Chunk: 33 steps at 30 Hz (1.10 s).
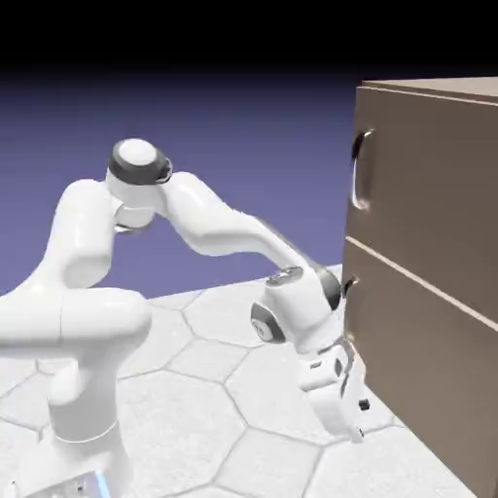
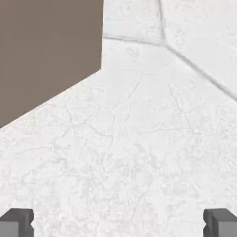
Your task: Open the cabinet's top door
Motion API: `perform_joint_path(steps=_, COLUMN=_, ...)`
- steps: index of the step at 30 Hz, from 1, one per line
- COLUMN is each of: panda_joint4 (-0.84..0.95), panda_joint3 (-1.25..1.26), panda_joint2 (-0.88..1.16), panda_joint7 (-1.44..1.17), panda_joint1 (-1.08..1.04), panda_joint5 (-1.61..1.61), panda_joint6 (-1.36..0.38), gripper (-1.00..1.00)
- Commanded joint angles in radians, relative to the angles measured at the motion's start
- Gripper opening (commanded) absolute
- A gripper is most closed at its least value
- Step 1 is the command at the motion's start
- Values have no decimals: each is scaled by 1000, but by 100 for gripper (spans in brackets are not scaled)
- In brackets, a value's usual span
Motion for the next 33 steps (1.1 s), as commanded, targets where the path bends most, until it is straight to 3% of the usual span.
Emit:
perform_joint_path(steps=1, panda_joint4=6, panda_joint3=-30, panda_joint2=36, panda_joint7=-15, panda_joint1=28, panda_joint5=39, panda_joint6=-9, gripper=0)
perform_joint_path(steps=16, panda_joint4=91, panda_joint3=-480, panda_joint2=574, panda_joint7=-236, panda_joint1=449, panda_joint5=622, panda_joint6=-143, gripper=0)
perform_joint_path(steps=22, panda_joint4=236, panda_joint3=-465, panda_joint2=555, panda_joint7=-236, panda_joint1=304, panda_joint5=671, panda_joint6=-138, gripper=0)
perform_joint_path(steps=23, panda_joint4=236, panda_joint3=-465, panda_joint2=555, panda_joint7=-236, panda_joint1=304, panda_joint5=671, panda_joint6=-138, gripper=-100)
perform_joint_path(steps=33, panda_joint4=-91, panda_joint3=-547, panda_joint2=570, panda_joint7=-399, panda_joint1=494, panda_joint5=728, panda_joint6=-446, gripper=-100)
